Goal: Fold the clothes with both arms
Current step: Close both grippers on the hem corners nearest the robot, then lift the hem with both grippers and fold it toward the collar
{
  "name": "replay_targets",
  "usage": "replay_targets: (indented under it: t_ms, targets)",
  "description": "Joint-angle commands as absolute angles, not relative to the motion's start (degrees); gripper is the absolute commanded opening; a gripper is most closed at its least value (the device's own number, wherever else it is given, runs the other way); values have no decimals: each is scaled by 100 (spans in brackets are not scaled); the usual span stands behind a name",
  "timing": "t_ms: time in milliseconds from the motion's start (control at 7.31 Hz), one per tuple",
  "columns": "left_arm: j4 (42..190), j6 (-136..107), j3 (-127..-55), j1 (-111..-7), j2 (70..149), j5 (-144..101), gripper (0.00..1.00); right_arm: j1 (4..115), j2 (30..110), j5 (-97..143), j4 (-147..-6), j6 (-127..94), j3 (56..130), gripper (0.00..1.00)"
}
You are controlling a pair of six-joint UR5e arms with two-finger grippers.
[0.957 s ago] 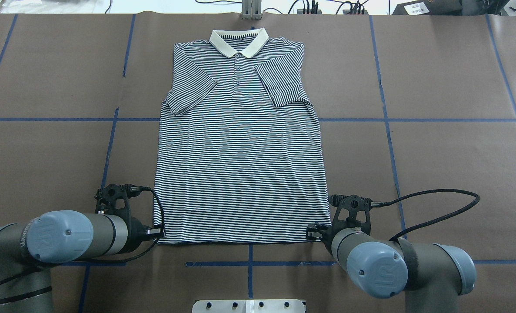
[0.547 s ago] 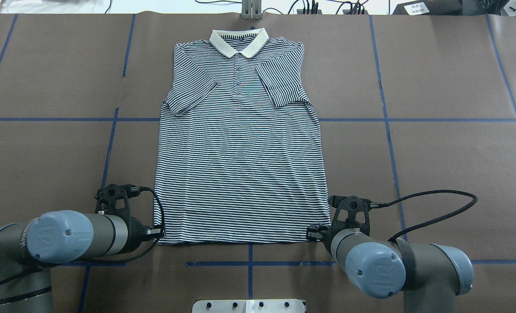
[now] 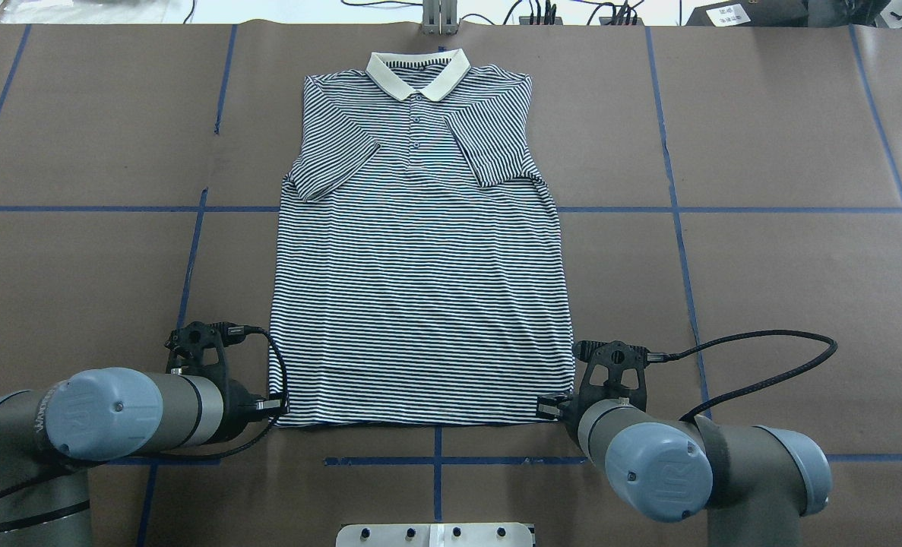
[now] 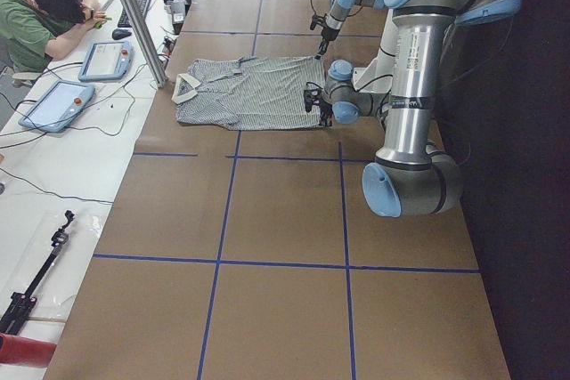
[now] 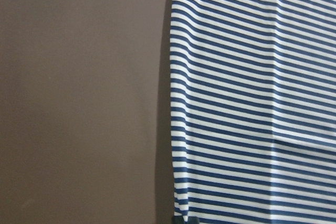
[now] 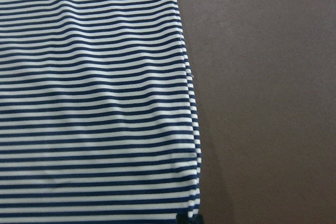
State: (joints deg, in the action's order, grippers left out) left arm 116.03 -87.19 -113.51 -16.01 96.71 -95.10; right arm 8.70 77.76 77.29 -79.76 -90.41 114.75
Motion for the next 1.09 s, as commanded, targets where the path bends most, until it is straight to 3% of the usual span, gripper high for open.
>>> replay_targets:
  t_ms: [0, 410, 547, 684, 957]
  targets:
    - [11245, -8675, -11975, -1617, 9607, -9597, 0, 862, 7927, 7839, -8381, -8887, 12133, 0]
    - [8826, -8315, -14107, -1670, 9764, -10350, 0, 914, 8025, 8627, -10056, -8851, 14274, 0]
    - [7476, -8314, -14924, -1844, 10356, -10658, 0, 975, 8007, 9022, -10951, -8851, 15248, 0]
    - [6374, -8314, -15220, -2316, 11276, -10957, 0, 1211, 7920, 9514, -11351, -8851, 15684, 0]
    - [6152, -8027, -14987, -2487, 11549, -11188, 0, 1274, 7814, 9563, -11399, -8703, 15445, 0]
